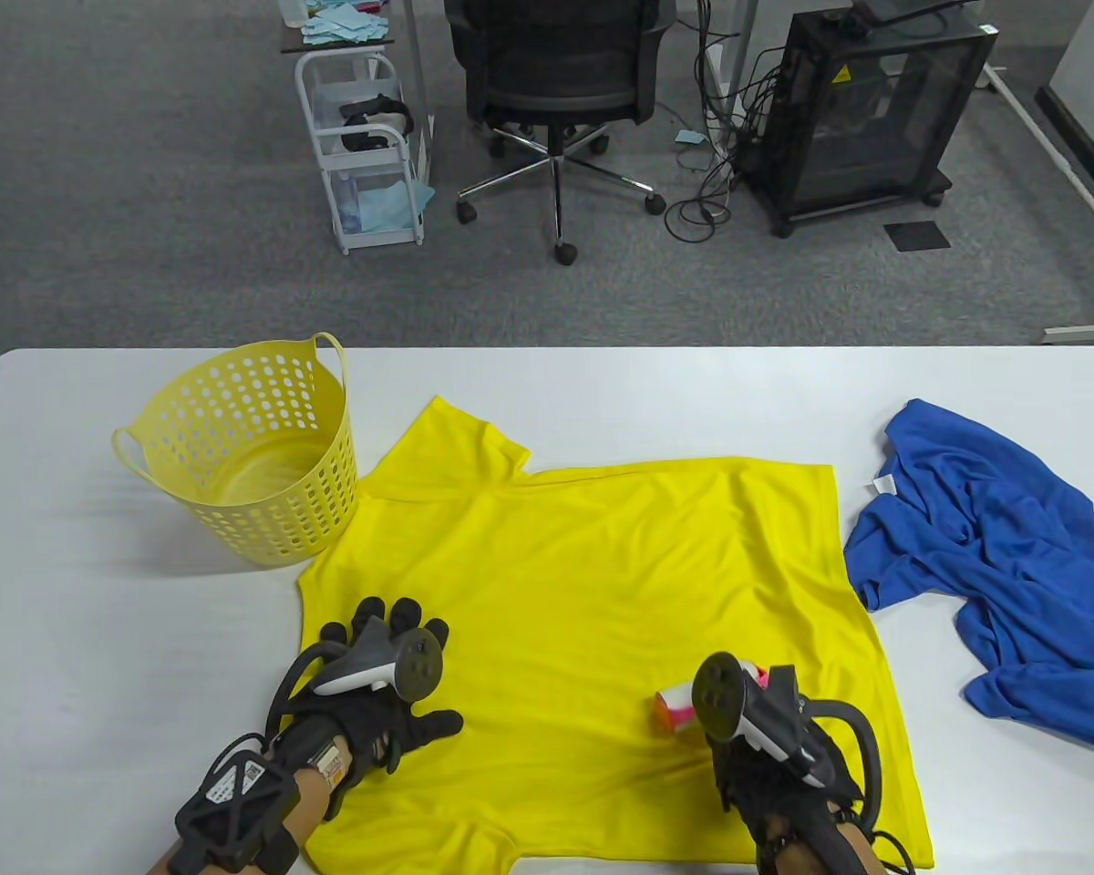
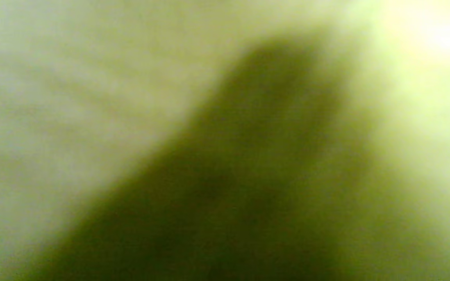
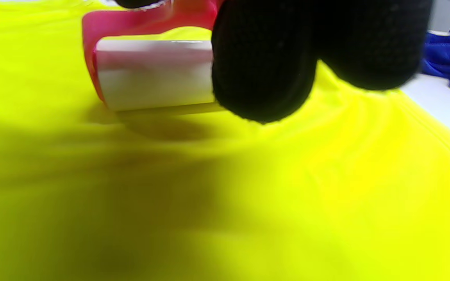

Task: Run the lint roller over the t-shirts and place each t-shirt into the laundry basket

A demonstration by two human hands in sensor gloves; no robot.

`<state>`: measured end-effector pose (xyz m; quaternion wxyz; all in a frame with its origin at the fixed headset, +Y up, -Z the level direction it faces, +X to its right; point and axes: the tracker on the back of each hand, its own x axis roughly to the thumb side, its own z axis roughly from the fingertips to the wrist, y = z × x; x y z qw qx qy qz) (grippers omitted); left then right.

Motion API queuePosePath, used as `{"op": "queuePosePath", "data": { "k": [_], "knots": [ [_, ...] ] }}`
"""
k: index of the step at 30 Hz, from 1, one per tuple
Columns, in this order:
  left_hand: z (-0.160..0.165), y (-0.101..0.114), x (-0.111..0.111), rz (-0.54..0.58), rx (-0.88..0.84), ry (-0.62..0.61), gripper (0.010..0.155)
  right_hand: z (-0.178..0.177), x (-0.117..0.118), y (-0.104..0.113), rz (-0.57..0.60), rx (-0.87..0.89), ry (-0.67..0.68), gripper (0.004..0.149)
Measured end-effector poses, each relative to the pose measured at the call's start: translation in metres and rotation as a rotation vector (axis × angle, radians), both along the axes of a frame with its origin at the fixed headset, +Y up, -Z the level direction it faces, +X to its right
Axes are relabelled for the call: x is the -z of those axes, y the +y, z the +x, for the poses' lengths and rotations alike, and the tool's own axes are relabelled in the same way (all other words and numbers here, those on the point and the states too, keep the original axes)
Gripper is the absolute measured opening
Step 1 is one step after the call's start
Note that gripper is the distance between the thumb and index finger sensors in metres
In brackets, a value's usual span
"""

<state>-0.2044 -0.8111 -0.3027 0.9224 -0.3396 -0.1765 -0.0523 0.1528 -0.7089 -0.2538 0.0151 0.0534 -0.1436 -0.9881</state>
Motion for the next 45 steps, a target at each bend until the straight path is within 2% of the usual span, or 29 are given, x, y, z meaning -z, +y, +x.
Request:
{"op": "queuePosePath", "data": {
  "k": [1, 2, 4, 7, 12, 16, 19, 22, 26, 31, 36, 39, 43, 45],
  "knots": [
    [0.0, 0.0, 0.0, 0.0, 0.0, 0.0, 0.1, -0.002, 0.017, 0.0, 0.011, -0.002, -0.015, 0.06],
    [0.0, 0.0, 0.0, -0.001, 0.0, 0.0, 0.1, -0.002, 0.024, -0.001, 0.014, -0.002, -0.026, 0.06],
    [0.0, 0.0, 0.0, 0.0, -0.002, 0.0, 0.1, -0.002, 0.064, -0.005, 0.039, 0.032, -0.112, 0.06],
    [0.0, 0.0, 0.0, 0.001, 0.001, 0.002, 0.1, -0.005, 0.105, -0.011, 0.055, 0.095, -0.209, 0.06],
    [0.0, 0.0, 0.0, 0.002, 0.001, 0.002, 0.1, -0.019, 0.143, -0.018, 0.114, 0.064, -0.264, 0.06],
    [0.0, 0.0, 0.0, 0.0, -0.001, 0.005, 0.098, -0.021, 0.148, -0.021, 0.15, 0.061, -0.277, 0.06],
    [0.0, 0.0, 0.0, -0.002, -0.003, 0.005, 0.099, -0.017, 0.14, -0.017, 0.125, 0.06, -0.237, 0.06],
    [0.0, -0.001, 0.0, -0.003, -0.005, 0.004, 0.099, -0.011, 0.121, -0.012, 0.094, 0.034, -0.182, 0.06],
    [0.0, -0.001, 0.0, -0.003, -0.005, 0.005, 0.099, -0.002, 0.078, -0.004, 0.025, 0.006, -0.075, 0.059],
    [0.0, -0.001, 0.0, -0.002, -0.004, 0.005, 0.099, 0.013, 0.023, 0.002, -0.036, 0.008, -0.03, 0.058],
    [0.0, -0.001, 0.0, -0.001, -0.003, 0.004, 0.099, 0.025, -0.021, 0.004, -0.068, 0.029, -0.009, 0.058],
    [0.0, -0.001, 0.0, -0.002, -0.004, 0.004, 0.099, 0.028, -0.034, 0.005, -0.065, 0.057, 0.0, 0.058],
    [0.0, 0.0, 0.0, -0.002, -0.003, 0.004, 0.099, 0.026, -0.031, 0.006, -0.026, 0.071, -0.007, 0.057],
    [0.0, 0.0, 0.0, -0.002, -0.003, 0.004, 0.099, 0.01, -0.032, 0.015, 0.059, 0.082, 0.032, 0.058]
  ]
}}
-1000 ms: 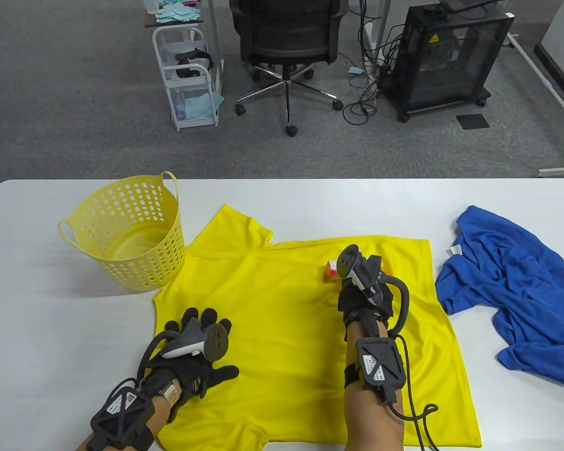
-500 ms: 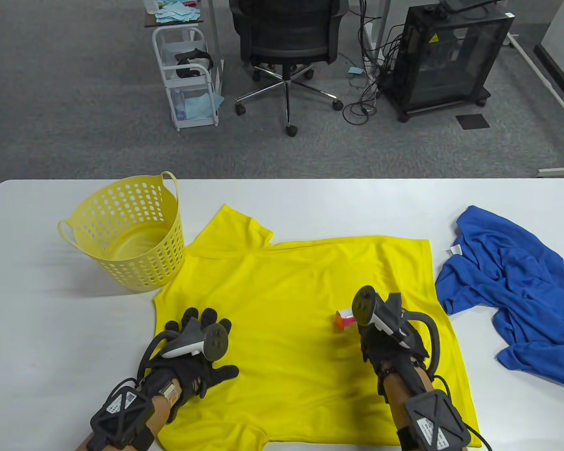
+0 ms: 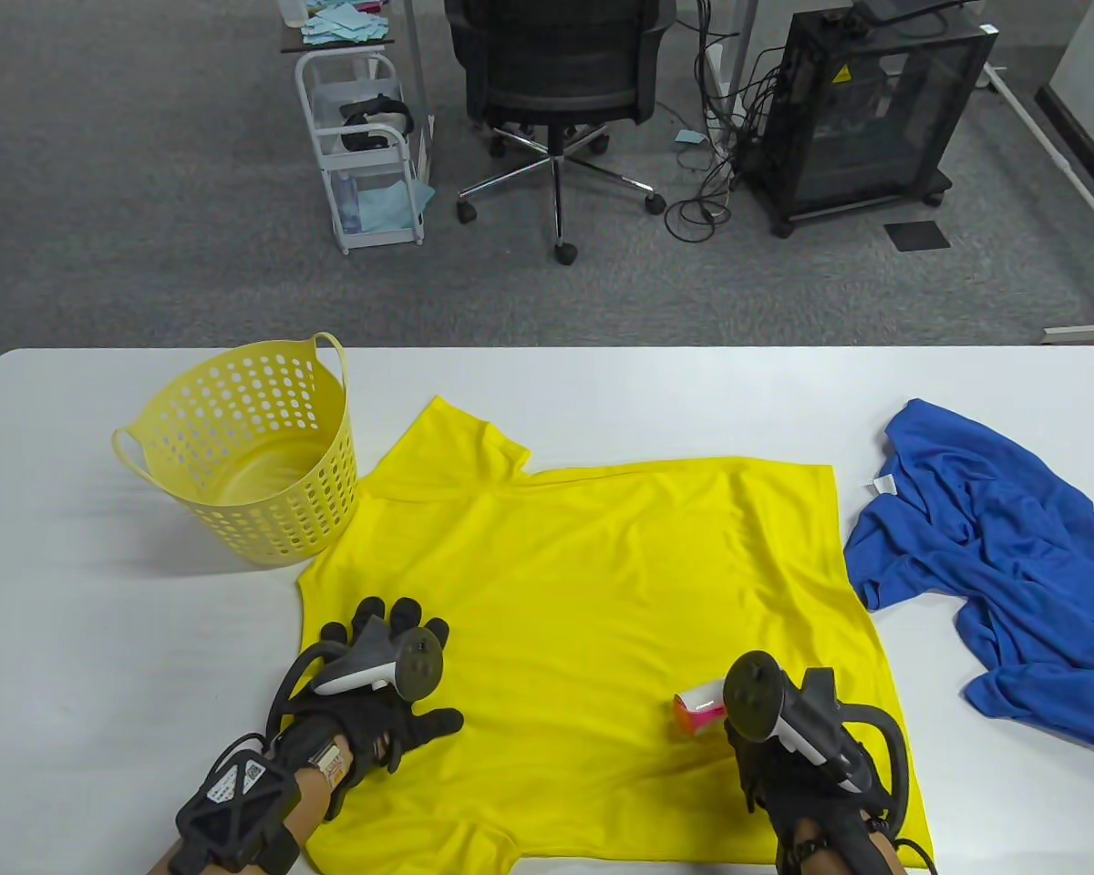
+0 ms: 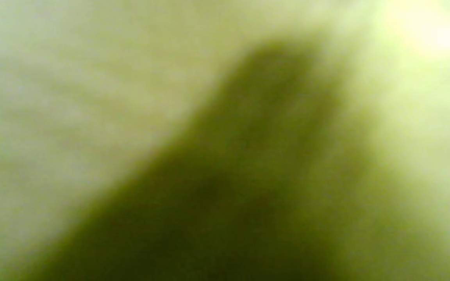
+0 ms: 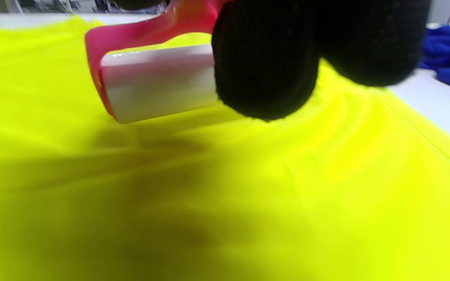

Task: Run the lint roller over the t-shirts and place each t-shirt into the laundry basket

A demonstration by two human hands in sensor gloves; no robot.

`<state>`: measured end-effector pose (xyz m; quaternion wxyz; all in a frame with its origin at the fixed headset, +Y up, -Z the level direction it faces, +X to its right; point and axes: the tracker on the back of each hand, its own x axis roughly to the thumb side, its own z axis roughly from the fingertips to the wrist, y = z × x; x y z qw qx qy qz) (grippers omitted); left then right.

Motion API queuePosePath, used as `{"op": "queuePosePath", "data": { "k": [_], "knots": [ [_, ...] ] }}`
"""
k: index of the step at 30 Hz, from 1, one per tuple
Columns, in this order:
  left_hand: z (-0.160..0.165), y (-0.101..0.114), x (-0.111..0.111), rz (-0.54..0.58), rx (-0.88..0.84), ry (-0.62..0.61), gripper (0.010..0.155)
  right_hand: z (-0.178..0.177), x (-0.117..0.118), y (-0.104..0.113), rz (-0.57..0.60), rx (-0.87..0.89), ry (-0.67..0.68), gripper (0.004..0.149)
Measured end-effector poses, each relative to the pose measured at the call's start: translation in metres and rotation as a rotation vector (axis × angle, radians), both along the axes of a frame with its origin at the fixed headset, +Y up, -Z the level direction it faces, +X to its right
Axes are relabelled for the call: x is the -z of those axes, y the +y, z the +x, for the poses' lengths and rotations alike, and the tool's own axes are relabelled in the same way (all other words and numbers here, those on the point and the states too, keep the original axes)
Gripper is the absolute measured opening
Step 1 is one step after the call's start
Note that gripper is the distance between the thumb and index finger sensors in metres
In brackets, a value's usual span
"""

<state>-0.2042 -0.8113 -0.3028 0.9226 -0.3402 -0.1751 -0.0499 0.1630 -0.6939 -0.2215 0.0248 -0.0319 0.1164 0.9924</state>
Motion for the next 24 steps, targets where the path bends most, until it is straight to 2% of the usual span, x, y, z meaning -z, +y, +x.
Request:
{"op": "queuePosePath", "data": {
  "k": [5, 7, 9, 13, 15, 19, 24],
  "knots": [
    [0.0, 0.0, 0.0, 0.0, 0.0, 0.0, 0.099, -0.054, -0.003, 0.019, 0.168, -0.003, 0.117, 0.057],
    [0.0, 0.0, 0.0, 0.001, 0.0, 0.0, 0.099, -0.074, 0.003, 0.019, 0.148, -0.001, 0.144, 0.057],
    [0.0, 0.0, 0.0, 0.004, 0.0, 0.001, 0.099, -0.09, 0.012, 0.014, 0.079, 0.025, 0.161, 0.057],
    [0.0, 0.001, 0.0, 0.011, 0.001, 0.002, 0.099, -0.113, 0.043, -0.006, 0.008, -0.02, 0.156, 0.057],
    [0.001, 0.001, 0.0, 0.019, 0.003, 0.001, 0.099, -0.122, 0.066, -0.018, -0.027, -0.071, 0.126, 0.057],
    [0.001, 0.001, 0.0, 0.021, 0.004, 0.0, 0.099, -0.14, 0.11, -0.023, 0.0, -0.005, 0.037, 0.058],
    [0.001, 0.0, 0.0, 0.019, 0.003, 0.0, 0.099, -0.162, 0.153, -0.029, 0.031, -0.047, -0.042, 0.058]
  ]
}}
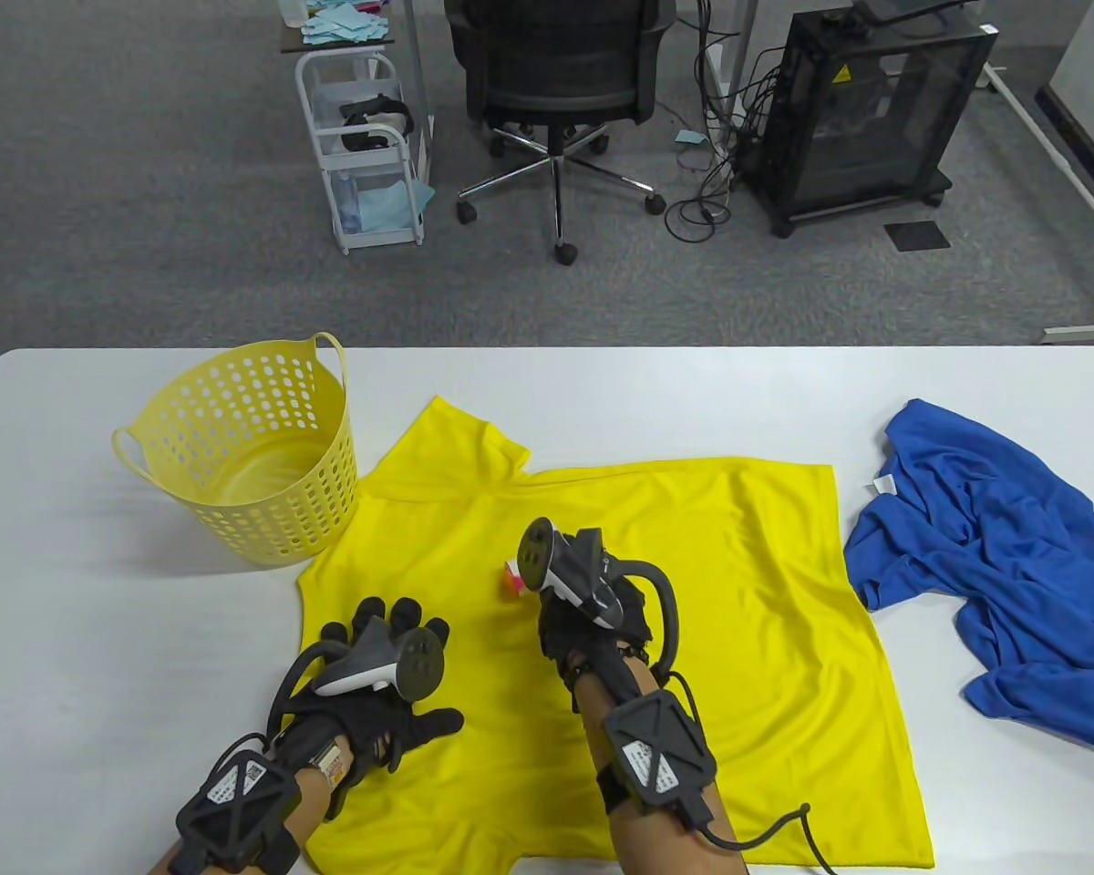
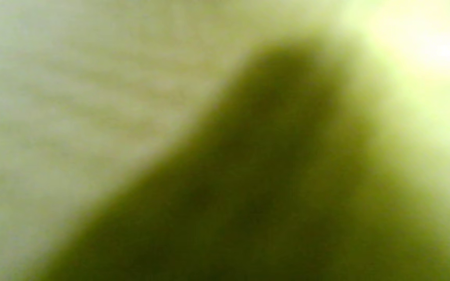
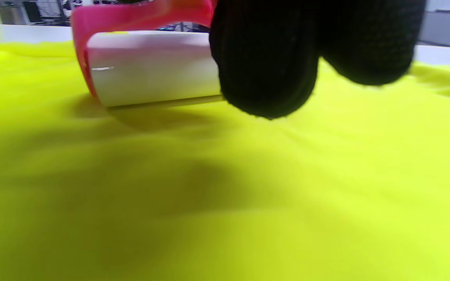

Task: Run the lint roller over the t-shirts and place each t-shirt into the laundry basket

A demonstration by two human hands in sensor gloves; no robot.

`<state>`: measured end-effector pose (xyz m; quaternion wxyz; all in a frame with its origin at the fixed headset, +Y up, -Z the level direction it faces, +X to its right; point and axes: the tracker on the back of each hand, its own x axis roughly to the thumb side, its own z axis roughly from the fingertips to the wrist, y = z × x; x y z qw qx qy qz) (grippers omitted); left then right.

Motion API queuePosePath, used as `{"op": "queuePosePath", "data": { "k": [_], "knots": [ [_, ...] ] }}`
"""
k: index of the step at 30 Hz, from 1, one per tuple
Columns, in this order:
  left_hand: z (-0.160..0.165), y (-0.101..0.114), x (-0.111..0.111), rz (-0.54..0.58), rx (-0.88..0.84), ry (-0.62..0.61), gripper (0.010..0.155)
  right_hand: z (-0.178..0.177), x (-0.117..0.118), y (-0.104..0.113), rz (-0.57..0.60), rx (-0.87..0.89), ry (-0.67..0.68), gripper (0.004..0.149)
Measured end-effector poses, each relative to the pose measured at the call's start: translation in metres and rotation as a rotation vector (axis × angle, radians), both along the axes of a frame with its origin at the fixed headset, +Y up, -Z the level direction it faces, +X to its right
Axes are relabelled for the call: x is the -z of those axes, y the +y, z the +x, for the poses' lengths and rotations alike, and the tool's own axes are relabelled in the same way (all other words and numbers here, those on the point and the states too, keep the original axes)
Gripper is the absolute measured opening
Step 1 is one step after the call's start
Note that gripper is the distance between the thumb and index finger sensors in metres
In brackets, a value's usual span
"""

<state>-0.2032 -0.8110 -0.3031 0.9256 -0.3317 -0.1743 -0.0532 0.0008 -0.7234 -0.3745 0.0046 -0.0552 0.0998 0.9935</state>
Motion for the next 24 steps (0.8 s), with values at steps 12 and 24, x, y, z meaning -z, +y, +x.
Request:
{"op": "queuePosePath", "data": {
  "k": [12, 24],
  "knots": [
    [0.0, -0.001, 0.0, -0.007, 0.001, -0.001, 0.099, -0.023, 0.007, -0.002, 0.009, -0.127, 0.07, 0.061],
    [0.001, -0.001, 0.0, -0.013, 0.003, 0.002, 0.099, 0.014, -0.12, 0.017, -0.081, -0.185, 0.343, 0.061]
  ]
}}
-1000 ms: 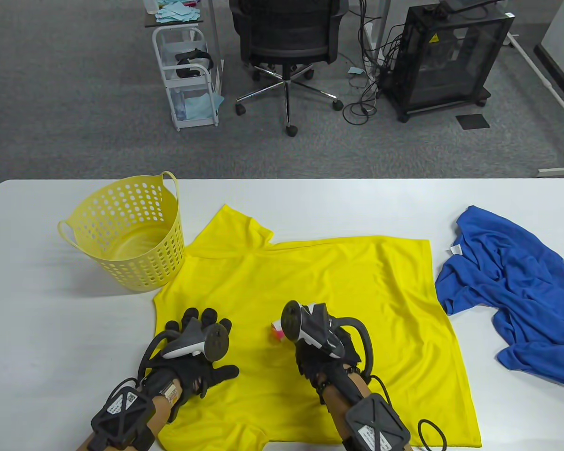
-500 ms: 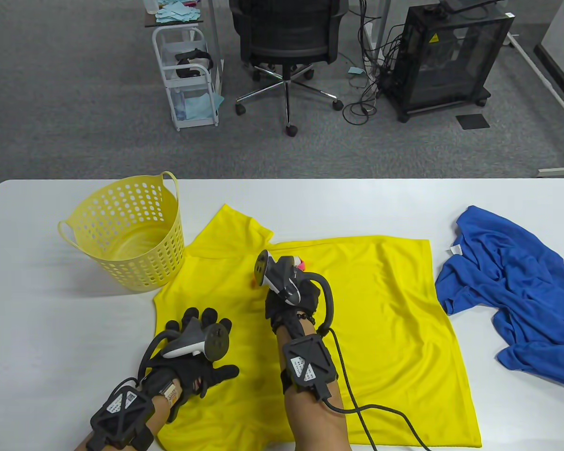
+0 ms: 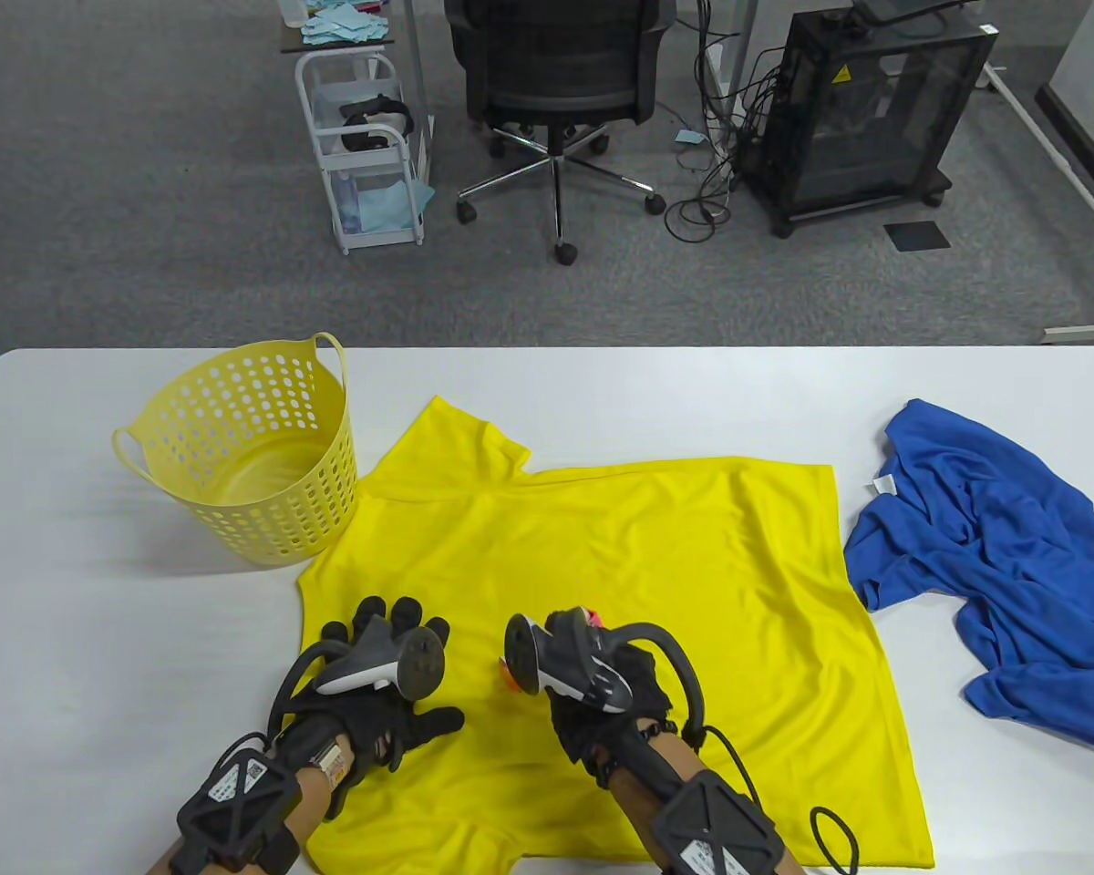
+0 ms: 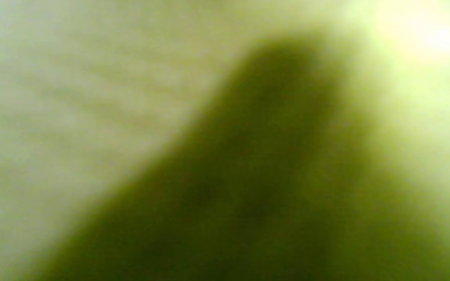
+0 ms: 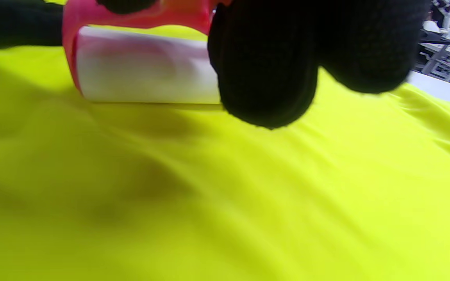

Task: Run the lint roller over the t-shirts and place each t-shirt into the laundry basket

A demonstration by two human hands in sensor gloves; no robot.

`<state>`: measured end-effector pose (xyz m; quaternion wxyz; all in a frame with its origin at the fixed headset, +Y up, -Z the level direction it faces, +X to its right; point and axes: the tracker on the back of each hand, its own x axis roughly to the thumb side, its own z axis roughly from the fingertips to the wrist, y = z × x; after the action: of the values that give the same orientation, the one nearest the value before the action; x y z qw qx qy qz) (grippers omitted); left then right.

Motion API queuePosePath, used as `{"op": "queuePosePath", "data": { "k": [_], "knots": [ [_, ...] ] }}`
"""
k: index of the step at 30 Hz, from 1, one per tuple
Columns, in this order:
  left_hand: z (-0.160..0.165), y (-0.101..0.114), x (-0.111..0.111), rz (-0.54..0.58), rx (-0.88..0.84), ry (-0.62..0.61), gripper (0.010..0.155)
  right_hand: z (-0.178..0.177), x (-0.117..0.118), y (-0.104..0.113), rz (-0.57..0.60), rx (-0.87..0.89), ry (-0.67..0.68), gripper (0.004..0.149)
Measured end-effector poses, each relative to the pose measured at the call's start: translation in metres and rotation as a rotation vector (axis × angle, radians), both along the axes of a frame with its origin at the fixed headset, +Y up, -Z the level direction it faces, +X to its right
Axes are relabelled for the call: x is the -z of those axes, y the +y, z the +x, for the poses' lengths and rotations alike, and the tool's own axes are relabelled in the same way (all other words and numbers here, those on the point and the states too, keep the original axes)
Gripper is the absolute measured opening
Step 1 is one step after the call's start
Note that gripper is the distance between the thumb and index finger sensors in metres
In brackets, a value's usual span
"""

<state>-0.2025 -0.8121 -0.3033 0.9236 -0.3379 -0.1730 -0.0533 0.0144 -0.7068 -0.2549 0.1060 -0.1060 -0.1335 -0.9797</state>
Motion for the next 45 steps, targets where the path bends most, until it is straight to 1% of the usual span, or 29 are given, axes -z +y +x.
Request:
{"op": "queuePosePath", "data": {
  "k": [3, 5, 7, 10, 13, 15, 20, 23, 26, 29, 32, 36, 39, 42, 45],
  "knots": [
    [0.0, 0.0, 0.0, 0.0, 0.001, 0.001, 0.098, 0.011, -0.03, 0.005, -0.013, -0.003, 0.031, 0.061],
    [0.0, 0.0, 0.0, 0.0, 0.001, 0.001, 0.098, 0.018, -0.043, 0.005, -0.02, 0.006, 0.037, 0.061],
    [0.0, 0.0, 0.0, 0.0, 0.001, 0.001, 0.098, 0.023, -0.051, 0.004, -0.038, 0.024, 0.03, 0.06],
    [0.0, 0.0, 0.0, 0.0, 0.001, 0.001, 0.098, 0.026, -0.052, 0.002, -0.037, 0.055, 0.016, 0.06],
    [0.0, 0.0, 0.0, 0.0, 0.001, 0.001, 0.098, 0.025, -0.04, 0.001, -0.022, 0.057, -0.001, 0.06],
    [0.0, 0.0, 0.0, 0.0, 0.001, 0.001, 0.098, 0.022, -0.025, 0.001, -0.009, 0.06, -0.025, 0.06],
    [0.0, 0.0, 0.0, 0.0, 0.001, 0.001, 0.098, 0.014, 0.029, -0.004, 0.039, 0.063, -0.128, 0.06],
    [0.0, 0.0, 0.0, -0.003, -0.002, 0.001, 0.098, 0.006, 0.068, -0.01, 0.056, 0.103, -0.212, 0.06],
    [-0.001, 0.0, 0.0, -0.006, -0.006, 0.002, 0.098, -0.004, 0.101, -0.017, 0.066, 0.145, -0.3, 0.062],
    [-0.001, 0.0, 0.0, -0.006, -0.005, 0.003, 0.098, -0.012, 0.123, -0.023, 0.085, 0.167, -0.362, 0.063],
    [-0.001, -0.001, 0.0, -0.009, -0.007, 0.002, 0.098, -0.018, 0.134, -0.024, 0.083, 0.159, -0.386, 0.065],
    [-0.001, -0.001, 0.0, -0.013, -0.01, 0.003, 0.098, -0.019, 0.137, -0.024, 0.058, 0.147, -0.391, 0.064],
    [-0.001, -0.001, 0.0, -0.013, -0.008, 0.005, 0.098, -0.012, 0.126, -0.018, 0.044, 0.113, -0.332, 0.064],
    [-0.001, -0.001, 0.001, -0.016, -0.012, 0.005, 0.098, -0.001, 0.115, -0.013, 0.019, 0.098, -0.309, 0.063],
    [-0.001, -0.001, 0.001, -0.021, -0.015, 0.007, 0.098, 0.015, 0.089, -0.005, -0.064, 0.102, -0.278, 0.062]
  ]
}}
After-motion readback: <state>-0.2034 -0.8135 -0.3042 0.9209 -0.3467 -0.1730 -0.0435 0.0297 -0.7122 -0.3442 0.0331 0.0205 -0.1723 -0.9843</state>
